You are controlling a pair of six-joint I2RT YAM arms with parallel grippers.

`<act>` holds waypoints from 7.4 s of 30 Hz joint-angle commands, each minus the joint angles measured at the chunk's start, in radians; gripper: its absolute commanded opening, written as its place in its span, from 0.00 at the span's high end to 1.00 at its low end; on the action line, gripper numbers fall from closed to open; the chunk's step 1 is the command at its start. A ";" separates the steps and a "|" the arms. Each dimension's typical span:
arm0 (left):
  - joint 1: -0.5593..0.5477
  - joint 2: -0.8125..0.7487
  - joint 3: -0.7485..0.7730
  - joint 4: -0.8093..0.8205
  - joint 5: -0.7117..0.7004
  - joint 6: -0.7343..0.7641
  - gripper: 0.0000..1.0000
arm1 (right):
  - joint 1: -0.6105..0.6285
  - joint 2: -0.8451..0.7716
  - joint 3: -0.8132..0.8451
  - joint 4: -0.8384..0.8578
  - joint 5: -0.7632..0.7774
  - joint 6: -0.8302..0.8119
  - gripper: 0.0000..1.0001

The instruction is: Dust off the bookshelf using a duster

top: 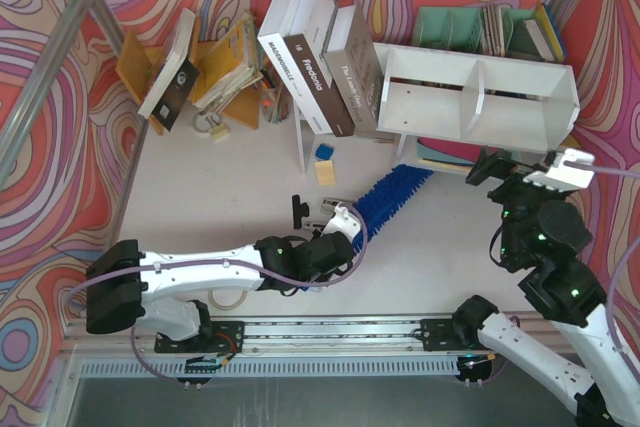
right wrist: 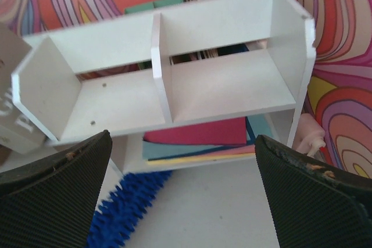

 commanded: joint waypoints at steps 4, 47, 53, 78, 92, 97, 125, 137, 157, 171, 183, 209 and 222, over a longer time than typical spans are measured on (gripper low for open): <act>-0.024 -0.035 -0.070 0.134 -0.187 -0.182 1.00 | 0.000 0.050 -0.030 0.044 -0.035 -0.081 0.01; -0.066 0.401 0.376 0.218 0.026 0.177 1.00 | 0.000 -0.061 -0.173 0.156 0.042 -0.103 0.01; -0.066 0.285 0.247 0.217 -0.021 0.110 1.00 | 0.001 -0.055 -0.179 0.165 0.027 -0.109 0.01; -0.033 -0.080 -0.113 0.134 -0.224 -0.036 1.00 | 0.000 -0.085 -0.193 0.168 0.020 -0.114 0.01; -0.055 0.203 0.161 0.263 -0.074 0.144 1.00 | 0.000 -0.080 -0.196 0.172 0.023 -0.119 0.01; -0.056 0.301 0.256 0.299 -0.017 0.195 1.00 | 0.000 -0.081 -0.199 0.176 0.023 -0.122 0.01; -0.042 0.184 0.115 0.268 -0.138 0.132 1.00 | 0.001 -0.061 -0.203 0.186 0.017 -0.134 0.01; -0.019 -0.053 -0.086 0.159 -0.243 -0.006 1.00 | 0.000 -0.063 -0.203 0.189 0.021 -0.138 0.01; -0.018 0.221 0.158 0.271 -0.020 0.153 1.00 | 0.001 -0.071 -0.206 0.185 0.016 -0.135 0.01; -0.019 0.426 0.416 0.281 0.084 0.250 1.00 | 0.000 -0.075 -0.208 0.185 0.009 -0.135 0.01; -0.018 0.490 0.401 0.150 0.170 0.254 1.00 | 0.001 -0.070 -0.211 0.190 0.003 -0.138 0.01; -0.012 0.371 0.281 0.280 0.133 0.215 1.00 | 0.000 -0.058 -0.208 0.186 0.009 -0.138 0.01; 0.016 0.462 0.329 0.255 0.117 0.210 1.00 | 0.002 -0.051 -0.208 0.191 0.006 -0.139 0.01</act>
